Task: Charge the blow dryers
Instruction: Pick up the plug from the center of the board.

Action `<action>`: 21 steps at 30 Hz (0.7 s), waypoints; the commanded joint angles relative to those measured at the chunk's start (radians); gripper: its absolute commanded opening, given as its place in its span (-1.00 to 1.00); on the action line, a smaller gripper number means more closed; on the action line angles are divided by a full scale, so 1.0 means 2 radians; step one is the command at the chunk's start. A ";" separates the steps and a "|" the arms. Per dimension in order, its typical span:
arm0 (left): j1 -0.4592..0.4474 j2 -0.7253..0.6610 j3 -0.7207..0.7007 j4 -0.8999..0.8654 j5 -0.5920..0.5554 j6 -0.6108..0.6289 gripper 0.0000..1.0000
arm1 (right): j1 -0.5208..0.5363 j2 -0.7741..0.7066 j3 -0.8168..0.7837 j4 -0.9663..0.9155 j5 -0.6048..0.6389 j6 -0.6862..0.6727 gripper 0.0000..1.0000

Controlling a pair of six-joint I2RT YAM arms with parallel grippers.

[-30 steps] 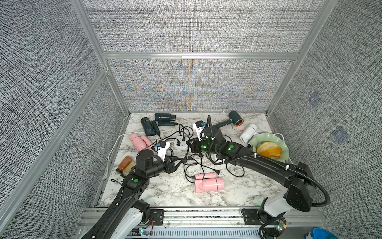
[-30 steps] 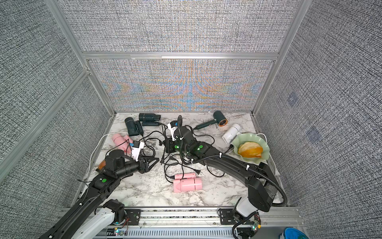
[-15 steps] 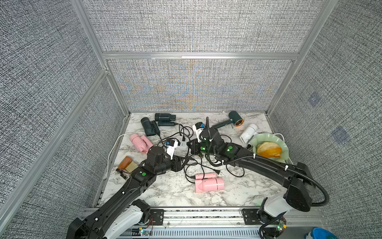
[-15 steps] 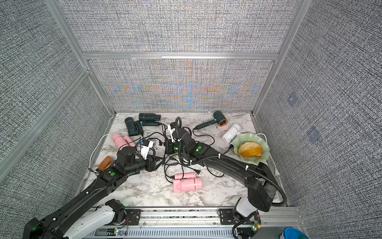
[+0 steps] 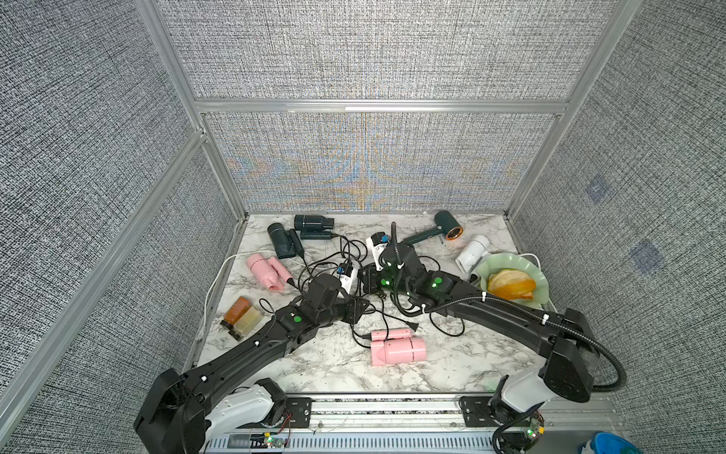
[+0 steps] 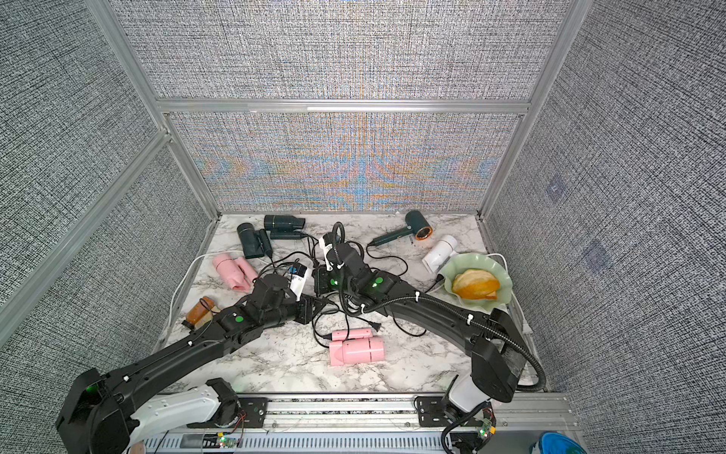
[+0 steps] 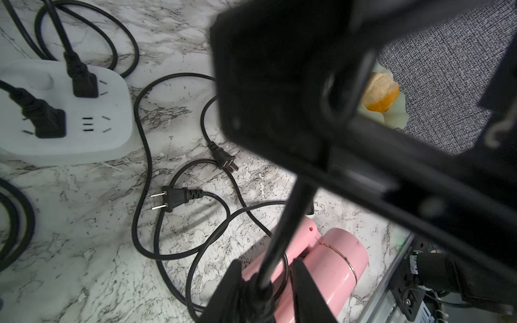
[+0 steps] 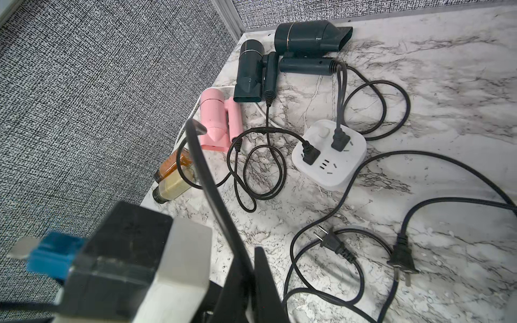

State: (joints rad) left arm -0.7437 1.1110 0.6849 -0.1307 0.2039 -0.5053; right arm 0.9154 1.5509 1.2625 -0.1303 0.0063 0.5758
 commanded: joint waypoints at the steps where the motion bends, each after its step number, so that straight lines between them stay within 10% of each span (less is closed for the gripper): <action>1: -0.002 0.005 0.001 0.003 -0.017 0.000 -0.46 | 0.001 -0.004 -0.001 -0.003 0.010 -0.002 -0.93; 12: -0.003 0.008 0.015 -0.013 -0.001 -0.009 -0.71 | 0.000 -0.008 -0.004 -0.004 0.013 0.000 -0.90; 21: 0.004 -0.006 0.016 -0.023 0.026 0.009 -0.75 | -0.016 -0.029 -0.011 -0.011 -0.051 -0.018 -0.13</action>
State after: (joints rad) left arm -0.7429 1.1141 0.7258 -0.1883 0.2184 -0.5079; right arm 0.8886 1.5143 1.2507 -0.1555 -0.0143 0.5636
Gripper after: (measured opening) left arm 0.160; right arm 0.431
